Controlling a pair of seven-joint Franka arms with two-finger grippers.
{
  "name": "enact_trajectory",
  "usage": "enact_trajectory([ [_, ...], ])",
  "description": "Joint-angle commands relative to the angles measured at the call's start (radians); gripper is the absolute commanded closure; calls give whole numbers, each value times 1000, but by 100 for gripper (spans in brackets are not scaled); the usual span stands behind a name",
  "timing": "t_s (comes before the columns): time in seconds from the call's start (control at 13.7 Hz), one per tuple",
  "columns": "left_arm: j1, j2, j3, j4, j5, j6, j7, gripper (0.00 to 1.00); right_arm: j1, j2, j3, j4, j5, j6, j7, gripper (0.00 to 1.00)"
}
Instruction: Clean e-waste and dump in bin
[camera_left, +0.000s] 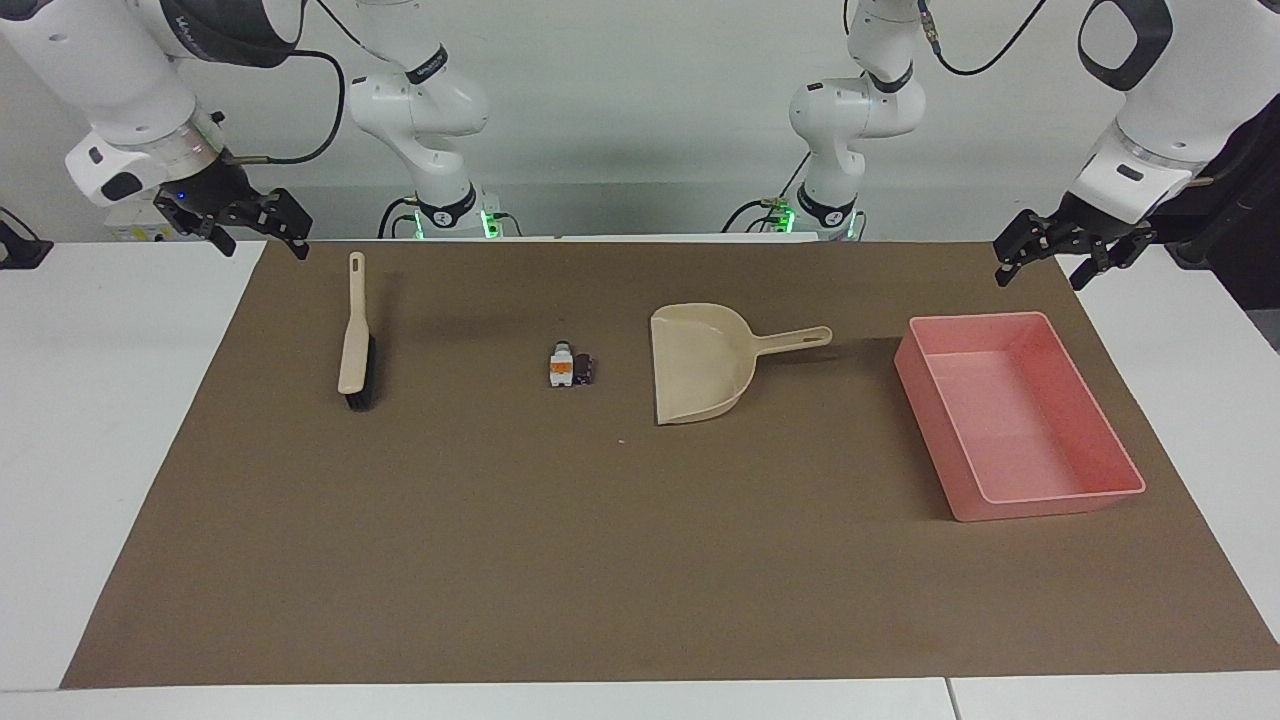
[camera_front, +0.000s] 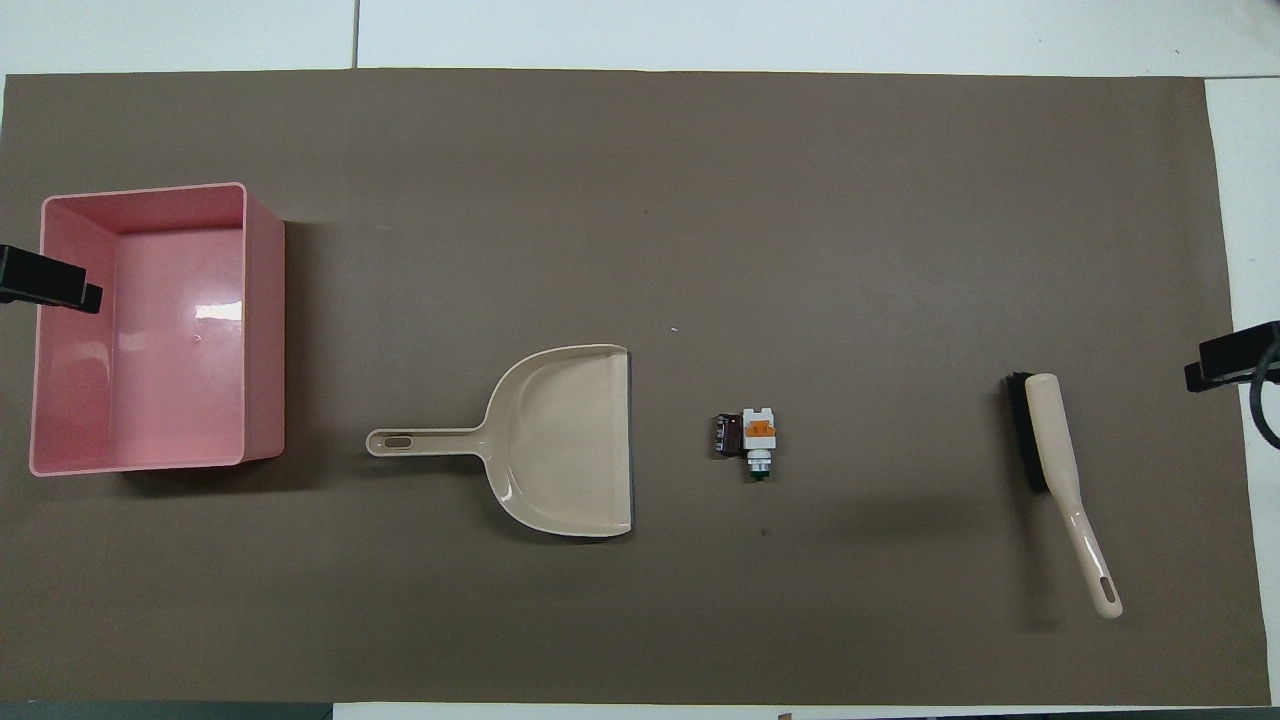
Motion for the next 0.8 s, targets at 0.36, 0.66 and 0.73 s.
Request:
enact_trajectory([
  [0.36,-3,-14,-3,-19,-9,6,-6,0,-17,-229,1,-502,6,264,-85,1],
  [0.66,-4,-14,-5,-19,-9,2,-7,0,-40,-222,-4,-653,6,374,-167,1],
  [0.73,-7,-14,-4,-19,-9,0,-6,0,-52,-219,-4,-694,6,414,-181,1],
])
